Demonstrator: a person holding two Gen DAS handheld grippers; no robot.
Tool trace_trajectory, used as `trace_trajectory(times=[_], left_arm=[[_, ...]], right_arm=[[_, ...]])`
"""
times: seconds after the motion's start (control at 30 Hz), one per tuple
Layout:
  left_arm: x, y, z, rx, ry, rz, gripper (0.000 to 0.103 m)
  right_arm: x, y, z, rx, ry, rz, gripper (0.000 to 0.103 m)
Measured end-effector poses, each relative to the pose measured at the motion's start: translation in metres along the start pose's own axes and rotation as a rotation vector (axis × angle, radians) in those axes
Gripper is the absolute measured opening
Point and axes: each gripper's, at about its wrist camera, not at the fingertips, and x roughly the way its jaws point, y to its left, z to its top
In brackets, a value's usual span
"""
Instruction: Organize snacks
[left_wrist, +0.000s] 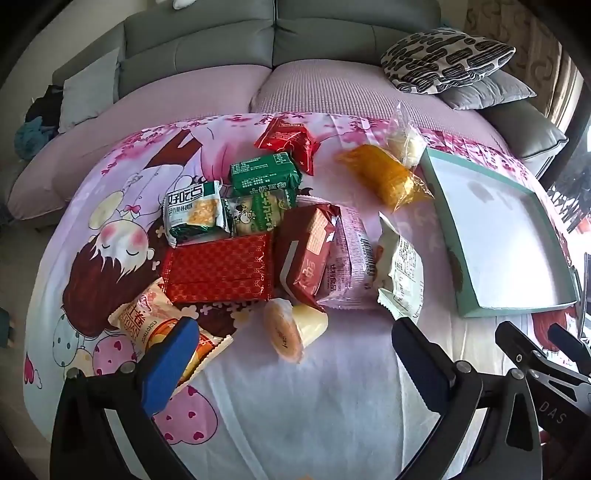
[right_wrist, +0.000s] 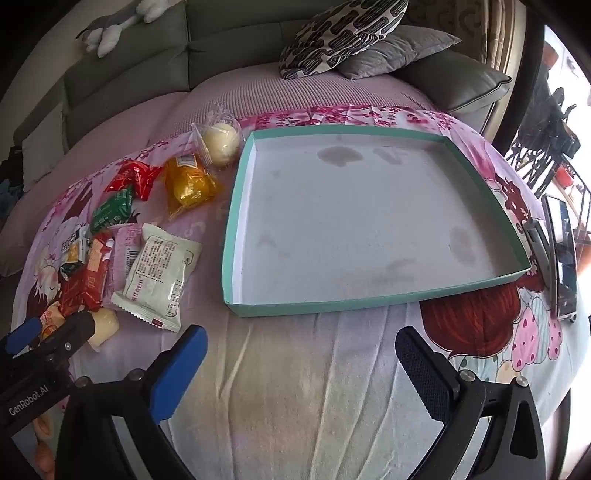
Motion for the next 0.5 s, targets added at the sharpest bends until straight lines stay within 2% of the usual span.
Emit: trace_trajectory(times=[0.5], left_arm=[[0.0029, -0.0014, -0.0025, -0.002, 0.010, -0.006, 0.103]], right_arm=[[-0.0010, 0.0027, 0.0056, -0.006, 0.019, -0.010, 0.103]])
